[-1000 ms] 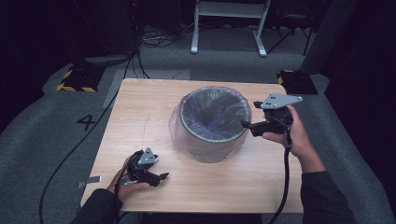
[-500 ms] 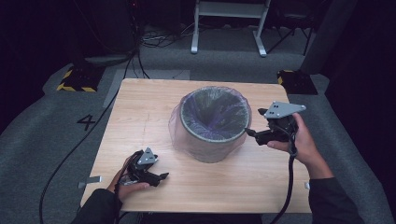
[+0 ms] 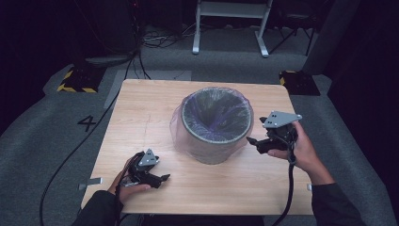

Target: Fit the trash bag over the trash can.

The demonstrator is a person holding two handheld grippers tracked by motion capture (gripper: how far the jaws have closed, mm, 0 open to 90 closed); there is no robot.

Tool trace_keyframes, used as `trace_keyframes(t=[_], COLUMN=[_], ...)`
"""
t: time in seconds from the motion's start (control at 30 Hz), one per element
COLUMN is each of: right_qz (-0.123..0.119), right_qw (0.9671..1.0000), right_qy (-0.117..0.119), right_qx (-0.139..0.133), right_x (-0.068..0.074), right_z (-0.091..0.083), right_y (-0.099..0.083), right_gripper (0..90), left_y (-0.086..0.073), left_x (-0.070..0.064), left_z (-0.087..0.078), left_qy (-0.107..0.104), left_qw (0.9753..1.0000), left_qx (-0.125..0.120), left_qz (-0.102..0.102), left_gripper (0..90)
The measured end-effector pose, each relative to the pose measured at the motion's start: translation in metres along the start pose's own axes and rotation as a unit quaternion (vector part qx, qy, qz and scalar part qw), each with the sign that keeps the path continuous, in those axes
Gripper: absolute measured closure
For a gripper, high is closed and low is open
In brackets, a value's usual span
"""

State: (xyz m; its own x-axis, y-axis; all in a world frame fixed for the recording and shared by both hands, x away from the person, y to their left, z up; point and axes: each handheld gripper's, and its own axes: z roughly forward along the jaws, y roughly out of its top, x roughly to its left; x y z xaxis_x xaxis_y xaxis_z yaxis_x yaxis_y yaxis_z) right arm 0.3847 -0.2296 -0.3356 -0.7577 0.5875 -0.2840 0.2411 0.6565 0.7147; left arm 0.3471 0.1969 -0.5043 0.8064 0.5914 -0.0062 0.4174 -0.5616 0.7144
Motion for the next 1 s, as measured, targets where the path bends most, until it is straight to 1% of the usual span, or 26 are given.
trace_keyframes(t=[0.03,0.07,0.17,0.2,0.27,0.33,0.4,0.47,0.57,0.73,0.77,0.93,1.0], right_qz=[0.005,0.006,0.0,0.006,0.008,0.004,0.008,0.009,0.008,0.009,0.006,0.001,-0.002], right_qw=[1.0,0.9999,0.9998,0.9995,0.9993,0.999,0.9988,0.9987,0.9982,0.9978,0.9972,0.9961,0.9954], right_qy=[-0.003,-0.001,-0.001,-0.002,-0.001,-0.001,0.003,0.003,0.005,0.007,0.006,-0.004,-0.006], right_qx=[0.006,0.01,0.022,0.032,0.035,0.045,0.049,0.051,0.06,0.066,0.074,0.088,0.096], right_x=[0.0,0.0,0.001,0.002,0.003,0.004,0.005,0.006,0.007,0.009,0.01,0.011,0.012], right_z=[0.003,0.005,0.009,0.013,0.014,0.019,0.022,0.023,0.029,0.035,0.039,0.046,0.049], right_y=[-0.004,-0.006,-0.01,-0.013,-0.014,-0.018,-0.02,-0.022,-0.029,-0.037,-0.041,-0.05,-0.057], right_gripper=[20.0,20.0,20.0,20.0,20.0,20.0,20.0,20.0,20.0,20.0,20.0,19.8,19.5], left_y=[0.0,0.0,0.0,0.0,0.0,0.0,0.0,0.0,0.0,0.0,0.0,0.0,0.0], left_x=[0.0,0.0,0.0,0.0,0.0,0.0,0.0,0.0,0.0,0.0,0.0,0.0,0.0], left_z=[0.0,0.0,0.0,0.0,0.0,0.0,0.0,0.0,0.0,0.0,0.0,0.0,0.0], left_qy=[0.0,0.0,0.0,-0.001,-0.001,-0.001,-0.001,-0.001,-0.001,-0.001,-0.001,-0.001,-0.001], left_qw=[1.0,1.0,1.0,1.0,1.0,1.0,1.0,1.0,1.0,1.0,1.0,1.0,1.0], left_qx=[0.0,0.0,-0.001,0.0,0.0,0.0,0.0,0.0,0.0,0.0,0.0,0.0,0.0], left_qz=[0.0,0.0,0.0,0.0,0.0,0.0,0.001,0.0,0.001,0.001,0.001,0.001,0.0], left_gripper=[16.0,16.0,16.0,15.9,15.8,15.8,15.8,15.8,15.8,15.8,15.8,15.8,15.8])
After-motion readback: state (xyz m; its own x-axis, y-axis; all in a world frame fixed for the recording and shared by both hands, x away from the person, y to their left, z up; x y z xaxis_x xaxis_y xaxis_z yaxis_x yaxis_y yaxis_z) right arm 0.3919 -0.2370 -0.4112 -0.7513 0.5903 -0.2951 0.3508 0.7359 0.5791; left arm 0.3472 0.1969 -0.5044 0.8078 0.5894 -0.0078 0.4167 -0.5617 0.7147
